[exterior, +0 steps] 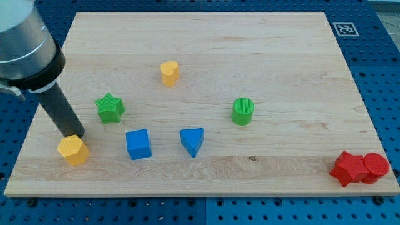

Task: Separate the yellow hexagon from green star

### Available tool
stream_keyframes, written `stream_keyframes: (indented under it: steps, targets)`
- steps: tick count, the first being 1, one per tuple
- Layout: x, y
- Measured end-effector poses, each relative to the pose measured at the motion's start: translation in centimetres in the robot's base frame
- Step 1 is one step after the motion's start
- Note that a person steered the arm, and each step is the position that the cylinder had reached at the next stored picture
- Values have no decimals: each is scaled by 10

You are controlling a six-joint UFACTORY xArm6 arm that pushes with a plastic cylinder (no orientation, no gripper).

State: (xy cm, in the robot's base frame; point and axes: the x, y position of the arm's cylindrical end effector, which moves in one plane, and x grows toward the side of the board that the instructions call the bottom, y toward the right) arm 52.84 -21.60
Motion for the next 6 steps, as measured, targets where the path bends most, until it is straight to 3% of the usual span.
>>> stream_keyframes:
  steps: [2, 4, 6]
  targets:
    - [-6, 22]
    - [28, 8]
    - [26, 21]
